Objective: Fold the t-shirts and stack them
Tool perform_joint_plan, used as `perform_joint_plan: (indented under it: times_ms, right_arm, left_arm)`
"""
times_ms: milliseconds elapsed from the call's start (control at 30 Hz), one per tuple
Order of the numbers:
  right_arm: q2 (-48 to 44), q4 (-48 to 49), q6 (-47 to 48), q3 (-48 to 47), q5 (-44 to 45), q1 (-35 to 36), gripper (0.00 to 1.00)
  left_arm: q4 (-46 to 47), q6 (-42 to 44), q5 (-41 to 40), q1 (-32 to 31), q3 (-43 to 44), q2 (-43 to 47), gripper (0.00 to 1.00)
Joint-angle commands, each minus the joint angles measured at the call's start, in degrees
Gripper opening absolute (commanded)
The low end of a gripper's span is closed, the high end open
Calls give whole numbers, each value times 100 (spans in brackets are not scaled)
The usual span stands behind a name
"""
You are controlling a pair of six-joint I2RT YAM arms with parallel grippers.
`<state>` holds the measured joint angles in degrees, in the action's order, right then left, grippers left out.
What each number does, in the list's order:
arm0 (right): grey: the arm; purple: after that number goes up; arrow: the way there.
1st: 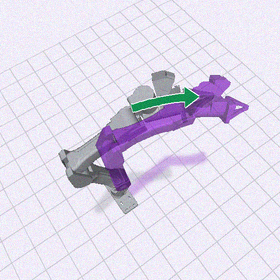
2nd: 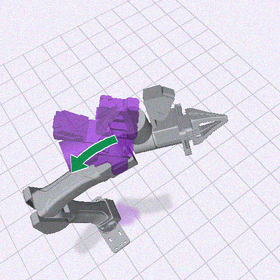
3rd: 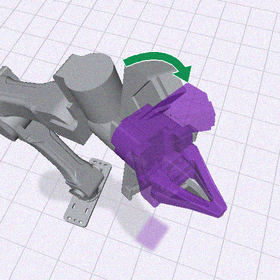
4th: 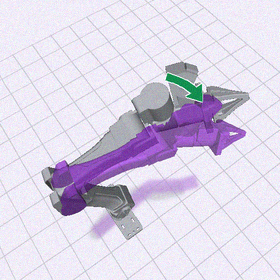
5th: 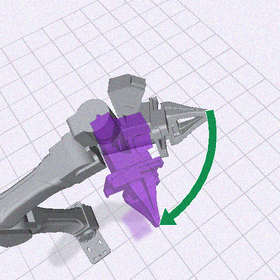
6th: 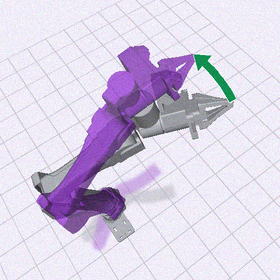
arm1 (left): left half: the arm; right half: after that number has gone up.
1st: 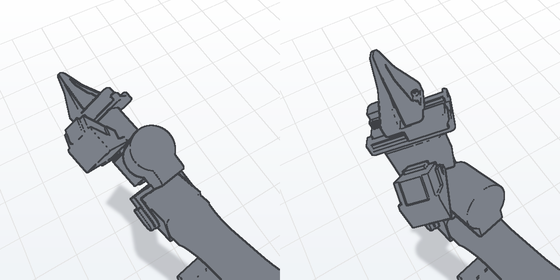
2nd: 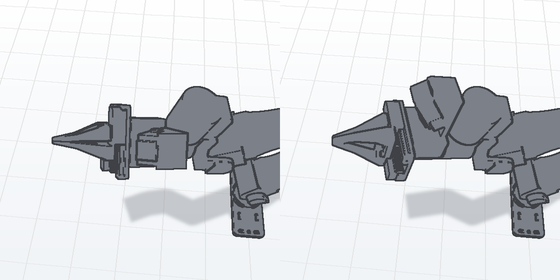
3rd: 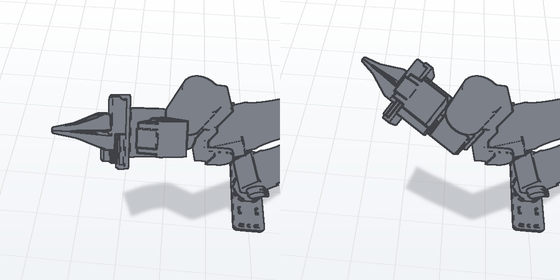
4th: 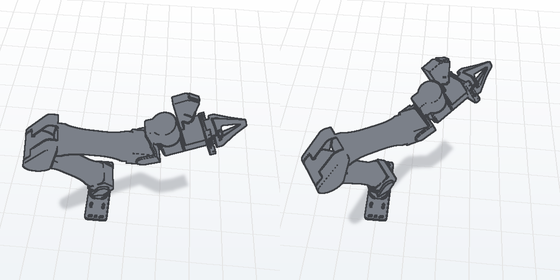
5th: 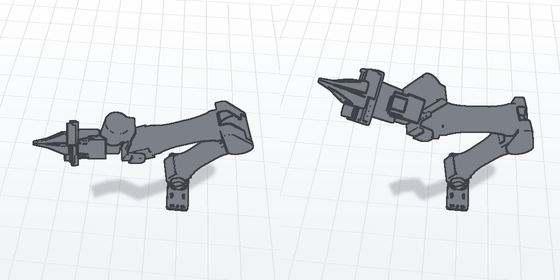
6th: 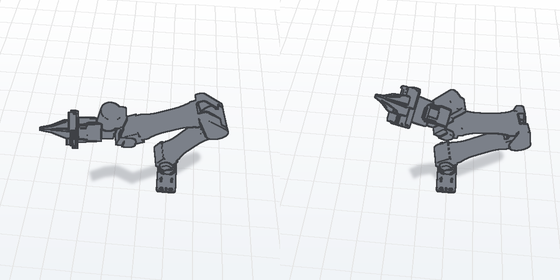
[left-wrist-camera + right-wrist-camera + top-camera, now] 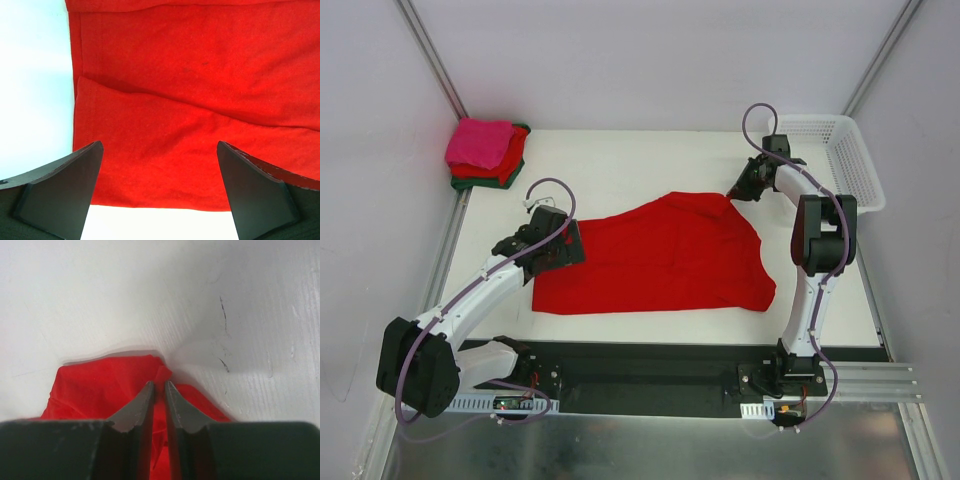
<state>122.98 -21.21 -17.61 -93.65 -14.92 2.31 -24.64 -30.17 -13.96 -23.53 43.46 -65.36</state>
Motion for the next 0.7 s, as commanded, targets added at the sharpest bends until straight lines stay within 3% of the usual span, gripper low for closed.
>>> perform_joint_plan:
  times_ms: [0, 233, 400, 667]
  right_arm:
    - [-11, 64, -41, -277, -99, -46, 15]
    - [-133, 126, 55, -251, -134, -46, 1]
    - [-213, 161, 117, -215, -213, -37, 1]
    - [-239, 126, 135, -251, -424, -37, 1]
  left_arm:
    - [39, 99, -134, 59, 75, 111, 98]
    - [30, 134, -212, 59, 57, 164, 98]
    - [-14, 275, -344, 138, 215, 50, 99]
    - [12, 170, -284, 1129, 549, -573, 99]
